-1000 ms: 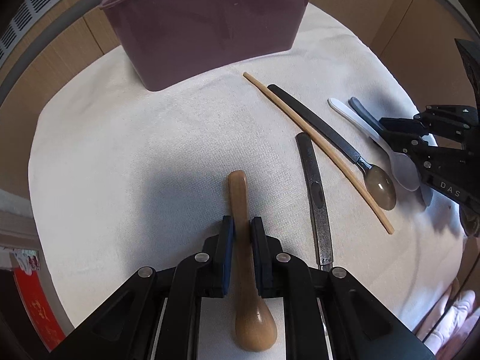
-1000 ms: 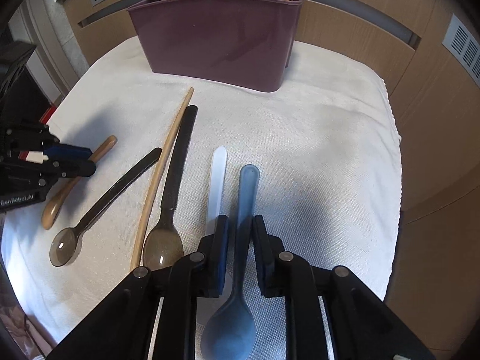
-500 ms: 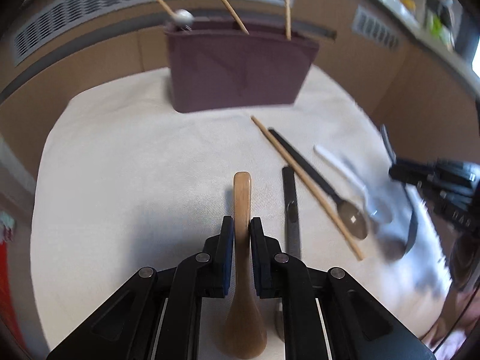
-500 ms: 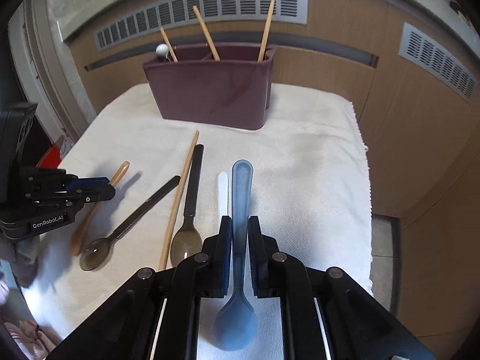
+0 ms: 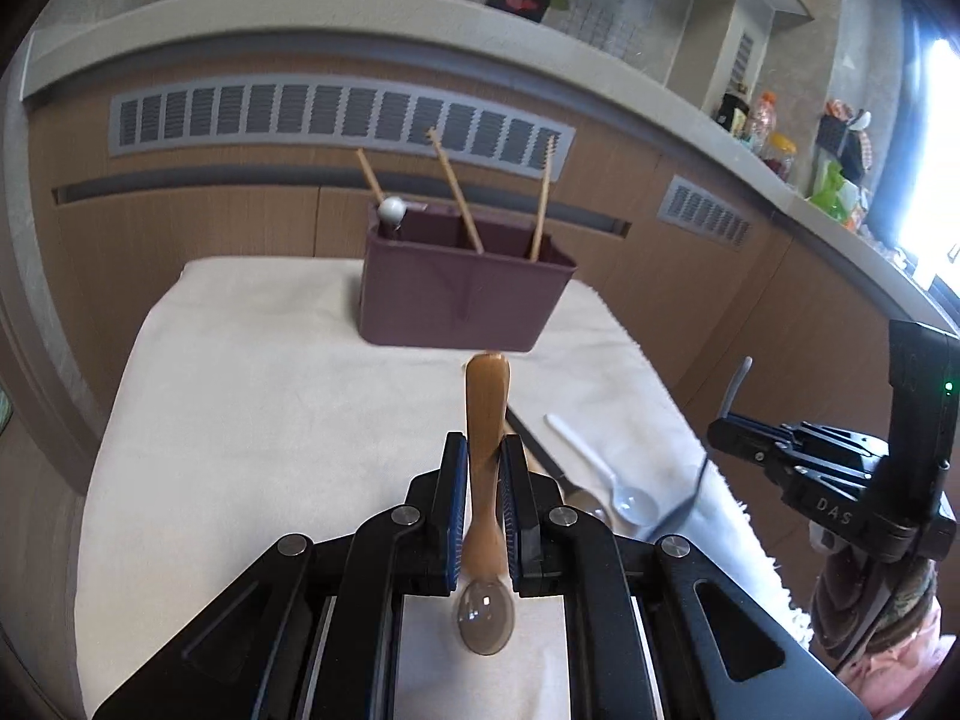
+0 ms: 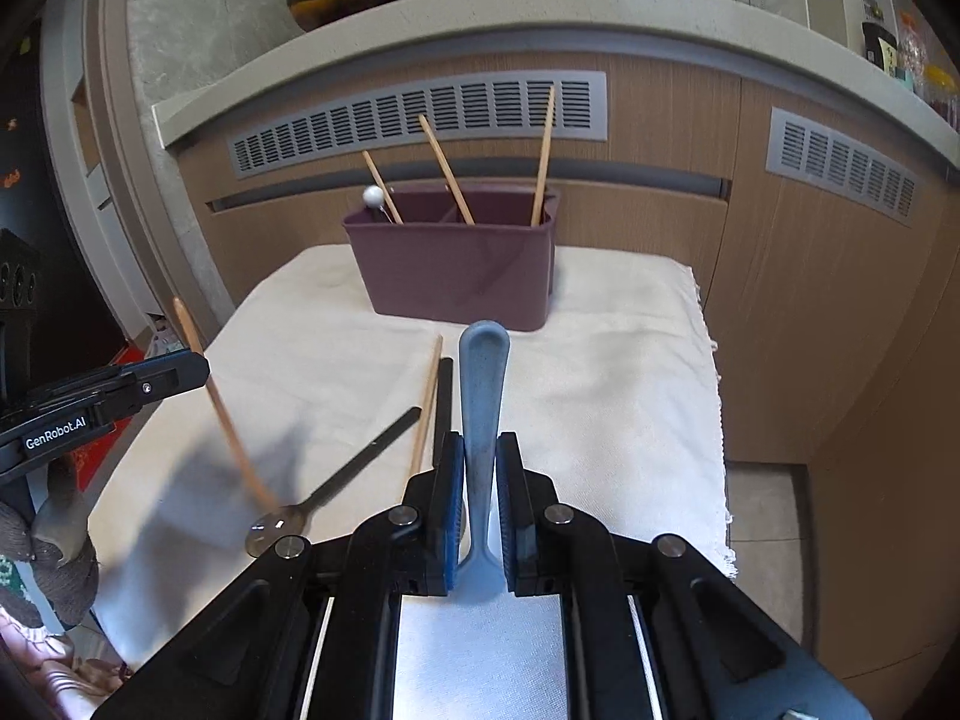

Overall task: Organize utensils
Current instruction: 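Lift both spoons and carry them over the maroon caddy, then lower both spoons into the caddy and open both tools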

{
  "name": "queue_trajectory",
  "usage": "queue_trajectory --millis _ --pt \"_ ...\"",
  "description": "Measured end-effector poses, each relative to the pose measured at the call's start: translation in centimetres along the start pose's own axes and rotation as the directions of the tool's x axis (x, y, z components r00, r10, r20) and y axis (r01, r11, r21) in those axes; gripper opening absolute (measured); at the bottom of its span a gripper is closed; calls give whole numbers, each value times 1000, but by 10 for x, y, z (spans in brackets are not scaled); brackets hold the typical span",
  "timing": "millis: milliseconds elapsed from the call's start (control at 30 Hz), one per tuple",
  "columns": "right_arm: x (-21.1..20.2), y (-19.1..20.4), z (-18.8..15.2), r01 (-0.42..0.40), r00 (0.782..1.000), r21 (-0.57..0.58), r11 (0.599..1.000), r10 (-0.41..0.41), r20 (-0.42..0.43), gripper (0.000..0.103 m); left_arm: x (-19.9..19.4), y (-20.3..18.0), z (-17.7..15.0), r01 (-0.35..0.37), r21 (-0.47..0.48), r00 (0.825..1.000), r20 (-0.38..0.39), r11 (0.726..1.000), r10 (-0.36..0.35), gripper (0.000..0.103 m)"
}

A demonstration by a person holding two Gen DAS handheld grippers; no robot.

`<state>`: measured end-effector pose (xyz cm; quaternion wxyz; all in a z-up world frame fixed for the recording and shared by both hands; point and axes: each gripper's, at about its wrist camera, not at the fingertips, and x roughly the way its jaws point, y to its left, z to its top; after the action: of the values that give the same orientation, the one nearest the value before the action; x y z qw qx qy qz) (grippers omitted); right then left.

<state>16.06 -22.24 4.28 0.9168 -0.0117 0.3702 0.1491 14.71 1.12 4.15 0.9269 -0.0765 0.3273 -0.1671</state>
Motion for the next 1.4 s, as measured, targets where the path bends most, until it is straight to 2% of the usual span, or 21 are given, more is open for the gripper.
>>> queue_trajectory --millis 633,733,800,933,1067,1133,1233,1400 --pt "-39 11 14 26 995 -47 999 -22 93 10 -37 -19 19 19 73 999 49 997 -22 11" --pt "-59 12 34 37 988 -57 998 -28 155 10 -54 -28 40 14 119 995 101 993 -26 11" --pt "-79 13 54 61 975 -67 996 -45 218 10 -68 -35 60 12 147 988 147 989 -34 11" --pt "-123 16 105 99 928 -84 992 -62 368 10 -98 -52 106 -3 207 965 256 978 -51 11" --pt "-139 17 150 125 886 -74 989 -78 458 10 -109 -68 149 -68 237 934 356 969 -21 11" --pt "-133 18 167 132 881 -68 989 -86 466 10 -106 -70 165 -77 235 925 378 969 -18 11" --pt "-112 20 183 146 886 -78 986 -95 453 10 -92 -68 182 -86 228 919 395 970 -11 11" --pt "-64 18 199 131 910 -90 987 -84 406 10 -50 -51 205 -56 195 929 370 979 -21 11"
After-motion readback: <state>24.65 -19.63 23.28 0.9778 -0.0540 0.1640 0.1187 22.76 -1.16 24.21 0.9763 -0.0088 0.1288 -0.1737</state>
